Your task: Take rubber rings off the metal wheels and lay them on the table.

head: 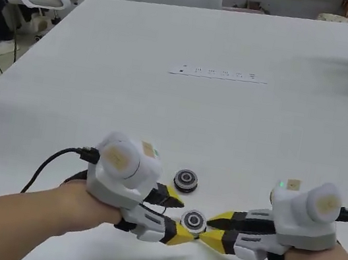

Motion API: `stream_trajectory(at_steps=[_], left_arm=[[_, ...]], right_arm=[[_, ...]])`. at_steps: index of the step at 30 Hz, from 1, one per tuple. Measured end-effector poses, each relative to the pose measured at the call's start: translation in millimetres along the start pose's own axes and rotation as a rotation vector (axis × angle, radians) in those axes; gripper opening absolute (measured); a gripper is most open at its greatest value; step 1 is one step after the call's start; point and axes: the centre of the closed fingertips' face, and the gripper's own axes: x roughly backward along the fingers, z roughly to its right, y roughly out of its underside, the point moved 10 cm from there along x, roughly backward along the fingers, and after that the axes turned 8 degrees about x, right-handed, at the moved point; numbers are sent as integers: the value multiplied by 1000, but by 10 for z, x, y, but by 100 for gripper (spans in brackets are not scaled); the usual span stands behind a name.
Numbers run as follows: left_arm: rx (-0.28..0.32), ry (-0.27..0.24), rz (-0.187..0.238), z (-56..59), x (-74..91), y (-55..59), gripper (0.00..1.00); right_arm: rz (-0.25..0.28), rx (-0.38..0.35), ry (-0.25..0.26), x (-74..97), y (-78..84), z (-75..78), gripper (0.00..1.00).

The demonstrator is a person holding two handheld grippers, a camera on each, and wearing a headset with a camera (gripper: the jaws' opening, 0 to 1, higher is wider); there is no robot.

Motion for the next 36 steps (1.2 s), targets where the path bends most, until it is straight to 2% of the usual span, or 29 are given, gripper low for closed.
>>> stream_trajectory(at_steps=[11,16,19,21,24,28,31,36], left_arm=[[3,-12,11,15,-83,0,22],[-63,-56,13,16,-97,12,17],[-79,-84,26,25,-97,30,14],[-99,-84,31,43,-95,40,14],[-83,-89,42,38,-87,48,14],[-82,-96,52,36,-95,56,14],[-92,-98,56,38,-100,56,13],[-96,-106,56,47,-120,44,13]], right_arm=[[5,11,7,-8,5,-18,12],[6,16,13,-10,2,-24,8],[8,15,18,0,7,-29,8],[10,11,21,7,9,-31,7],[11,3,25,10,9,-38,6],[24,-75,32,14,27,-23,1],[29,-101,34,18,35,-11,0],[62,-224,40,33,76,9,0]])
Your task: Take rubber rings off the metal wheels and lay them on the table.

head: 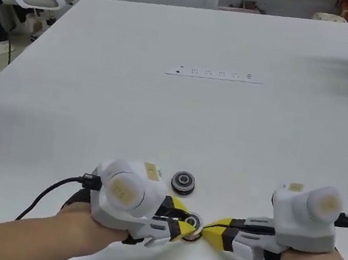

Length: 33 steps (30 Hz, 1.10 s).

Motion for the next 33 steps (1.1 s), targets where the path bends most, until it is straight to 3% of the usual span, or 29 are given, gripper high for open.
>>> stream_trajectory(at_steps=[4,18,20,21,24,33], left_arm=[[-2,-2,2,9,-20,-9,13],[7,3,1,-4,-35,-15,12],[5,2,2,-3,-36,-16,12],[5,3,2,-2,-35,-16,12],[8,0,0,-1,-37,-18,12],[-3,-14,-8,15,-43,-31,12]], right_arm=[[21,-73,5,26,24,22,0],[58,-151,15,63,37,9,0],[90,-173,15,79,23,20,0],[140,-192,33,90,-12,39,0],[121,-199,17,87,6,44,0],[136,-198,7,76,-37,-29,0]])
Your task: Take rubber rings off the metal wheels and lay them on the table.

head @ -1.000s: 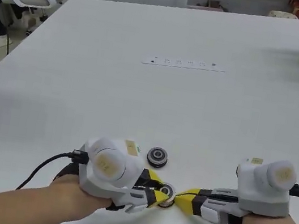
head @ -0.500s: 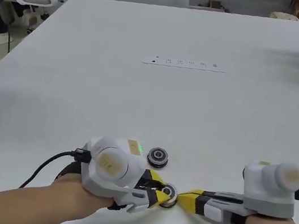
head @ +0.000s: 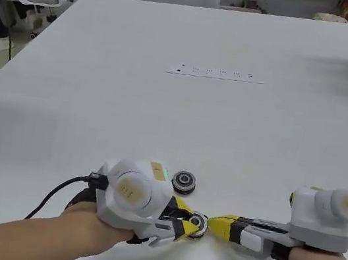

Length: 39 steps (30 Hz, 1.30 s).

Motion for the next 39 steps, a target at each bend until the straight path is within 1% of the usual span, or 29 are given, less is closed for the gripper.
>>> stream_trajectory(at_steps=[6,9,13,22,25,39], left_arm=[[0,-5,-3,7,4,0,12],[-3,-10,-3,11,5,0,12],[-4,-12,-4,12,5,-1,12],[-3,-15,-5,17,10,1,12],[-4,-15,-4,17,10,1,12],[-7,-16,-4,18,7,0,12]], right_arm=[[1,-4,-2,-7,-9,-27,0],[-2,6,3,-8,-14,-38,0],[10,-13,-10,-7,-12,-9,0],[11,1,-25,-21,-13,5,0],[7,16,-23,-22,-15,6,0],[13,11,-44,-43,-6,1,0]])
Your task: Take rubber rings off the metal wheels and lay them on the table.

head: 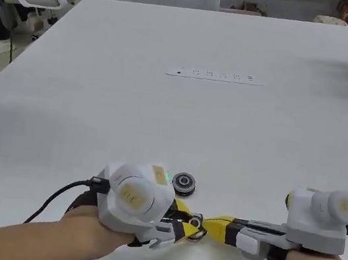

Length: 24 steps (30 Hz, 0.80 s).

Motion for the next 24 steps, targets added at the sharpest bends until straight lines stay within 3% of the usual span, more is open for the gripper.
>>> stream_trajectory(at_steps=[4,6,7,14,24], left_arm=[[2,0,0,-2,-2,0,12],[2,-2,1,0,-6,-2,12],[2,-1,0,-1,-7,-1,12],[9,-5,5,0,-4,-1,12],[10,1,10,1,-9,-7,14]], right_arm=[[-8,17,-12,-18,-7,-19,0],[-11,26,-85,-52,-19,-84,0],[-18,76,-52,-40,-34,-67,0],[21,35,-1,25,-41,-12,0],[15,23,10,15,-24,-4,0]])
